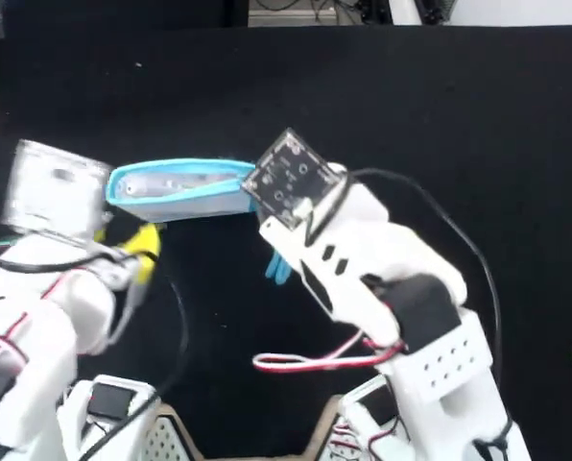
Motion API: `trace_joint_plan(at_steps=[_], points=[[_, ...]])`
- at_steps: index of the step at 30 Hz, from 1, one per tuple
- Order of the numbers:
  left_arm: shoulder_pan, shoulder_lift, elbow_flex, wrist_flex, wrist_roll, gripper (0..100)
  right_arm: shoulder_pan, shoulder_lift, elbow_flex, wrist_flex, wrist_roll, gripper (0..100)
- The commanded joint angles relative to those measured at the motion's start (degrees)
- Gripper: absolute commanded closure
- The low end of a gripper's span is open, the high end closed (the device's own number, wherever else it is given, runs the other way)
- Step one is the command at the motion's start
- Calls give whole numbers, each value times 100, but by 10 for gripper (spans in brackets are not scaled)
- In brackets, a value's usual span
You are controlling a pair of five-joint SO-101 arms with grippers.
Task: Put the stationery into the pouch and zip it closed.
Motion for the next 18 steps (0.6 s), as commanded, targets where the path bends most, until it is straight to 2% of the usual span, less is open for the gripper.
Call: trace_joint_plan(at_steps=[1, 4, 9, 13, 18], points=[[382, -440, 1235, -70, -642, 841, 79, 321, -910, 440, 9, 988], [215, -642, 2290, -835, -818, 841, 79, 286, -1103, 703, 9, 988], [-338, -914, 3749, -3077, -747, 841, 70, -75, -1200, 1204, 44, 988], [-523, -1240, 4453, -4422, -79, 841, 79, -497, -1174, 1547, 53, 988], [-514, -1697, 4840, -5380, 791, 841, 79, -919, -1165, 1723, 53, 988]])
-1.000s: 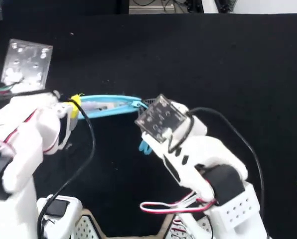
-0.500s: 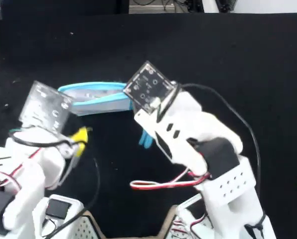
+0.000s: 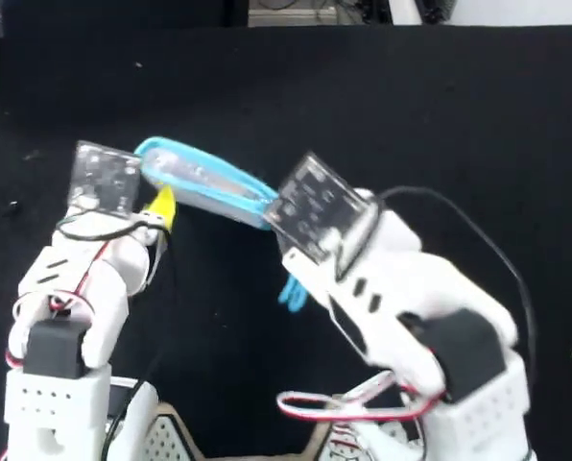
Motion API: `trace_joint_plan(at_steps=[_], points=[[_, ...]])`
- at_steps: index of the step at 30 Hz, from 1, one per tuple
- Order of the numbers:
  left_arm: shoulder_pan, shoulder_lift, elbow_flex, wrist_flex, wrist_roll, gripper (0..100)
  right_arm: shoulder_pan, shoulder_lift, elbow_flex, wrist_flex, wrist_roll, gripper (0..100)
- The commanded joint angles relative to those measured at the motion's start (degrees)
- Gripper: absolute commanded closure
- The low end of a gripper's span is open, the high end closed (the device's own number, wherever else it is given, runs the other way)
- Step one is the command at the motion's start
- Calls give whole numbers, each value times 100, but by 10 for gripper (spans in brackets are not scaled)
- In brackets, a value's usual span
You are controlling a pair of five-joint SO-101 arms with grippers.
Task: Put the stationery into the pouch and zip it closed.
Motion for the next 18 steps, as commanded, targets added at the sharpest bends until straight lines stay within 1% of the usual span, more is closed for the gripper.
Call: trace_joint_plan(at_steps=[1, 3, 6, 9, 11, 15, 18], points=[[-84, -404, 119, -914, 695, 841, 88, -418, -347, 185, 53, 988], [-75, -484, 268, -1257, 826, 841, 53, -497, -347, 290, 53, 988], [75, -484, 558, -1749, 932, 841, -352, -558, -338, 448, 53, 988], [330, -501, 769, -1899, 897, 841, -862, -576, -347, 484, 26, 988], [453, -519, 822, -1899, 897, 841, -1011, -576, -347, 457, 44, 988], [453, -527, 831, -1881, 897, 841, -993, -576, -303, 404, 35, 986], [453, -545, 831, -1873, 897, 841, -677, -637, -163, 545, -132, 983]])
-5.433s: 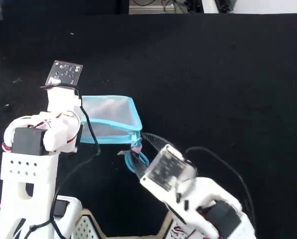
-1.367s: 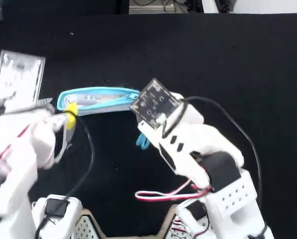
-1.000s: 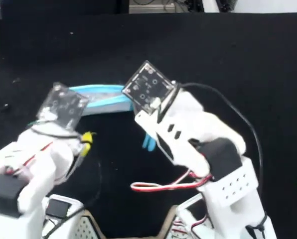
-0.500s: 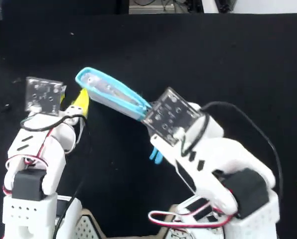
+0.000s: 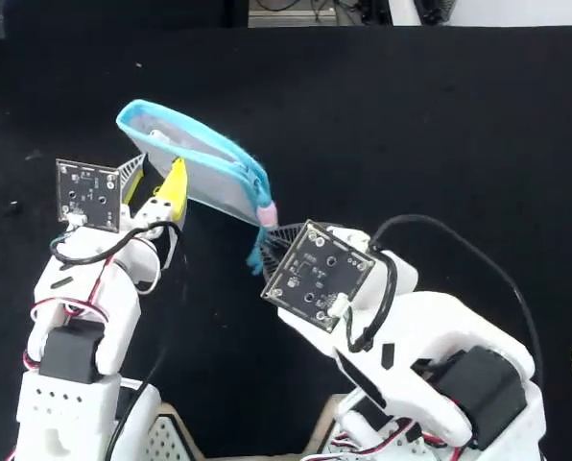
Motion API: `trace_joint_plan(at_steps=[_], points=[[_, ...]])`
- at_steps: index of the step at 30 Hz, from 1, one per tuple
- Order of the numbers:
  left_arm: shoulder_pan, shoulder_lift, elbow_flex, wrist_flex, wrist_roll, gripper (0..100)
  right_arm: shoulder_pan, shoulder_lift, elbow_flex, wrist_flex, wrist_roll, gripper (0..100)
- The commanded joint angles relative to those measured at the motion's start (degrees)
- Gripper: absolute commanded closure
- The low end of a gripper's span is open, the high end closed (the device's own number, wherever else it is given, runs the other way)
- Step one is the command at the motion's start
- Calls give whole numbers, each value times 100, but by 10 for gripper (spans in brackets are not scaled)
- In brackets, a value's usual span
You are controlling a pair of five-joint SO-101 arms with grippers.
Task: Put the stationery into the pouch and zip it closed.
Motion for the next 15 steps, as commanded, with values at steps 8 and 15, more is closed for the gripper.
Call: trace_joint_plan(at_steps=[8, 15], points=[[75, -105, -31, -79, 44, 841, 404, -1657, 1490, -273, -800, 906], [110, -105, -22, -79, 44, 841, 413, -3547, 4338, -2075, -1327, 819]])
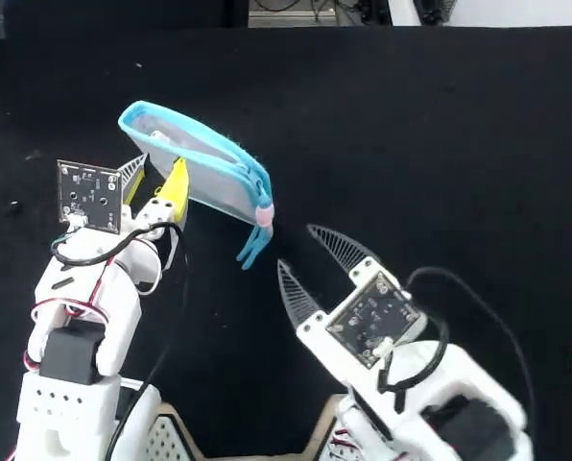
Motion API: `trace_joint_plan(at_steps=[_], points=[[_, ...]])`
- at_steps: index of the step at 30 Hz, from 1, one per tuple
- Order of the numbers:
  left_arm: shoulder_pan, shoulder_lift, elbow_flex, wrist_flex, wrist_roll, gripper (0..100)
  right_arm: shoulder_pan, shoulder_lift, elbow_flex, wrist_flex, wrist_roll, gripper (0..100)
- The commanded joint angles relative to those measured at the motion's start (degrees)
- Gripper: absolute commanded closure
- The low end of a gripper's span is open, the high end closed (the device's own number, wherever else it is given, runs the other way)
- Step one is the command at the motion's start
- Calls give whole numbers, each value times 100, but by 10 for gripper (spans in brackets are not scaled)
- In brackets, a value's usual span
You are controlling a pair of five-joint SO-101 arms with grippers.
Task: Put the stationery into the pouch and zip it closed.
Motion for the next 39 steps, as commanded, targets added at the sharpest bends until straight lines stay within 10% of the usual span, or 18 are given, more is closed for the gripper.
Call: trace_joint_plan(at_steps=[1, 32, 39], points=[[92, -79, -22, -79, 44, 841, 97, -875, 1736, -1292, -246, 818], [119, -88, -22, -88, 44, 841, 448, 2448, 2510, -5196, -1495, 734], [119, -88, -22, -88, 44, 841, 571, 2422, 2510, -5319, -1442, 944]])
